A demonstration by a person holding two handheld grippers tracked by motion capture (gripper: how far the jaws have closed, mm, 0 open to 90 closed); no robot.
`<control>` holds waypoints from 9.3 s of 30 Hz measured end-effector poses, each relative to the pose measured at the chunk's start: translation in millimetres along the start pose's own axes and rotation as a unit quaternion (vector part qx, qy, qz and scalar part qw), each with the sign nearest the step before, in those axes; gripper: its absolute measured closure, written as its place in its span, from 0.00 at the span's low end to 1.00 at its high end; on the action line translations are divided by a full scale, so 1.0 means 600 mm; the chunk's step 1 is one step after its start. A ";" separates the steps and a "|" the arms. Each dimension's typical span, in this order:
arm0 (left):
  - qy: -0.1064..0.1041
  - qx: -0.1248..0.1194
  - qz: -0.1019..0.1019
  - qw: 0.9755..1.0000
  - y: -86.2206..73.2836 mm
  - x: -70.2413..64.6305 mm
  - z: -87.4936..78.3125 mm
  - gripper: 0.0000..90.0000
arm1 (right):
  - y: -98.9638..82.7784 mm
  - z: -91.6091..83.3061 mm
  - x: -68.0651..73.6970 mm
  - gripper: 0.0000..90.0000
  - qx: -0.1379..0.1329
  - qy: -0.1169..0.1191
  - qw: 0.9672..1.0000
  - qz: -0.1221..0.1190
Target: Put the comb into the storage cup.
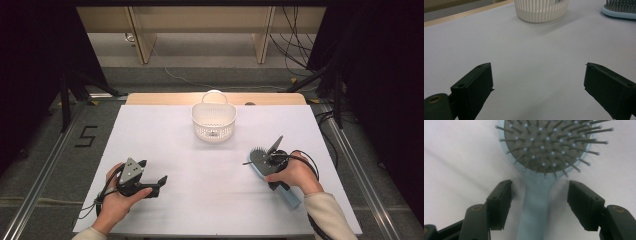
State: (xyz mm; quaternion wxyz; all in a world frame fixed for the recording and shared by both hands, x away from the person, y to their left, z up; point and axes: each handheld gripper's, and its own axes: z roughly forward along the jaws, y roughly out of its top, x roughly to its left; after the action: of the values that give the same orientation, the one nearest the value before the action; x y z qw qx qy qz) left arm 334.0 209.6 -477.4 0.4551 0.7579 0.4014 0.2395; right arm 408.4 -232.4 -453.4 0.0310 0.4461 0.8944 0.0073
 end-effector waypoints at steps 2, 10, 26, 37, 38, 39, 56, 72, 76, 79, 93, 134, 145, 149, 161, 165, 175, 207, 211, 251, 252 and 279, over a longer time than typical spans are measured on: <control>0.000 0.000 0.000 1.000 0.000 0.000 0.000 0.09 | 0.001 0.001 0.000 0.43 0.004 0.000 1.000 -0.001; 0.000 -0.001 0.000 1.000 0.000 0.000 0.000 0.09 | 0.004 0.002 0.004 0.48 0.010 0.004 1.000 -0.001; 0.000 0.000 -0.001 1.000 0.000 0.000 0.000 0.09 | 0.006 -0.001 0.002 0.59 0.009 0.010 1.000 0.010; 0.000 0.000 0.000 1.000 0.000 0.000 0.000 0.09 | 0.007 -0.001 0.002 0.65 0.013 0.011 1.000 0.016; -0.001 0.000 -0.001 1.000 0.000 0.000 0.000 0.09 | 0.007 -0.002 0.002 0.65 0.014 0.012 1.000 0.016; -0.001 0.000 -0.001 1.000 0.000 0.000 0.000 0.09 | 0.007 -0.002 0.002 0.65 0.014 0.012 1.000 0.017; -0.001 0.000 -0.001 1.000 0.000 0.000 0.000 0.09 | 0.008 -0.002 0.001 0.73 0.017 0.010 0.999 0.028; -0.001 -0.001 0.000 1.000 0.000 0.000 0.000 0.09 | 0.007 0.000 0.001 0.77 0.016 0.009 0.999 0.045; -0.001 -0.001 -0.001 1.000 0.000 0.000 0.000 0.09 | 0.007 -0.001 0.001 0.77 0.018 0.009 0.999 0.050; -0.001 -0.001 0.000 1.000 0.000 0.000 0.000 0.09 | 0.006 -0.001 -0.001 0.78 0.017 0.013 0.998 0.052; -0.001 -0.001 -0.001 1.000 0.000 0.000 0.000 0.09 | 0.006 -0.001 -0.001 0.78 0.014 0.013 0.998 0.056; -0.002 0.000 -0.002 1.000 0.000 0.001 0.000 0.09 | -0.001 -0.025 -0.004 0.78 -0.029 0.026 0.997 0.072; -0.001 0.000 -0.003 1.000 0.000 0.001 0.000 0.09 | -0.003 -0.040 -0.006 0.78 -0.053 0.024 0.996 0.074; 0.000 -0.001 -0.002 1.000 0.000 0.001 -0.001 0.10 | -0.004 -0.046 -0.007 0.78 -0.065 0.023 0.995 0.077; 0.001 -0.001 -0.003 1.000 0.000 0.001 0.000 0.10 | -0.008 -0.064 -0.012 0.78 -0.109 0.028 0.989 0.093; 0.001 -0.001 -0.002 1.000 0.000 0.001 0.000 0.10 | -0.008 -0.067 -0.014 0.78 -0.122 0.025 0.988 0.093; 0.000 -0.001 -0.002 1.000 0.000 0.001 0.000 0.10 | -0.011 -0.075 -0.018 0.78 -0.145 0.031 0.984 0.098; 0.000 -0.002 -0.002 1.000 0.000 0.001 -0.001 0.10 | -0.014 -0.099 -0.025 0.78 -0.241 0.010 0.964 0.111; 0.000 -0.001 -0.002 1.000 0.000 0.001 0.000 0.10 | -0.014 -0.100 -0.025 0.78 -0.247 0.008 0.963 0.111; -0.001 -0.002 -0.002 1.000 0.000 0.001 0.000 0.10 | -0.017 -0.121 -0.026 0.78 -0.323 -0.006 0.940 0.110; 0.000 -0.002 -0.002 1.000 0.000 0.001 0.000 0.10 | -0.017 -0.122 -0.026 0.78 -0.326 -0.007 0.939 0.108; 0.000 -0.002 -0.003 1.000 0.000 0.001 0.000 0.10 | -0.022 -0.134 -0.031 0.78 -0.373 -0.016 0.920 0.117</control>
State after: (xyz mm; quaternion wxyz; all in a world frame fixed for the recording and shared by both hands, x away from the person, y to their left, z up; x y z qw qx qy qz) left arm 334.4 210.3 -477.2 0.4570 0.7559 0.4030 0.2395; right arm 403.9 -254.4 -372.6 0.2079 0.5039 0.7678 0.3367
